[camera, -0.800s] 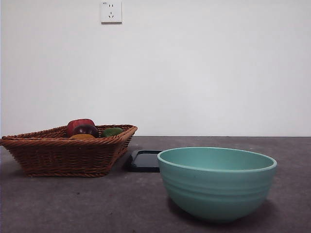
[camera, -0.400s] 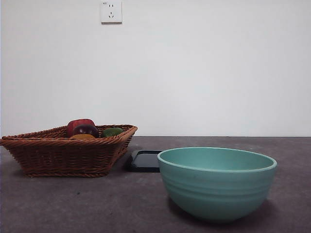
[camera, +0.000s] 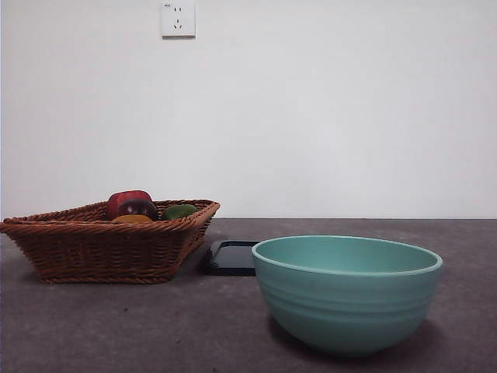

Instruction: Pick up the wifruite, put it on the bowl, pick up the plate, put it on desk

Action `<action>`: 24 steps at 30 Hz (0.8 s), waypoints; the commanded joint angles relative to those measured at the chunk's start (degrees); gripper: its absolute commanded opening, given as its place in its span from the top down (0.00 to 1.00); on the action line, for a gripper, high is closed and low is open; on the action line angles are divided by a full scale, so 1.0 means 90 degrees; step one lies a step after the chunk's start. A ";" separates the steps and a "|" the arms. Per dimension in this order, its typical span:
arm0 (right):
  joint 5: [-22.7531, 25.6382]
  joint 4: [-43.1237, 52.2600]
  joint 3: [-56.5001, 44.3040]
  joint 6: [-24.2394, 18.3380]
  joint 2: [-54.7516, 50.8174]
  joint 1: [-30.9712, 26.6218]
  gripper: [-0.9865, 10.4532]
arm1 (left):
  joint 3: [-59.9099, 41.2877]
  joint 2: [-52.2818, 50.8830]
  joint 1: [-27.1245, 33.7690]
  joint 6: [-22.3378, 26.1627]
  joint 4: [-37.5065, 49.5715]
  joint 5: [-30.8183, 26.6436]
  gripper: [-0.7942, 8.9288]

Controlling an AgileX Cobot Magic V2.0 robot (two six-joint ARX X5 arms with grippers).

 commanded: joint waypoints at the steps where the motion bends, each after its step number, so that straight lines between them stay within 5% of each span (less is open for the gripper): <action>1: 0.0007 0.0068 0.0104 -0.0034 -0.0005 0.0039 0.91 | -0.0134 -0.0012 0.0002 0.0053 -0.0039 -0.0039 0.90; 19: 0.0005 0.0061 0.0102 -0.0058 -0.0005 -0.0036 0.91 | -0.0134 -0.0012 0.0002 0.0053 -0.0039 -0.0039 0.90; 24: 0.0367 0.0901 -0.0452 -0.1698 -0.0087 -0.0988 0.91 | -0.0134 -0.0012 0.0002 0.0053 -0.0041 -0.0039 0.90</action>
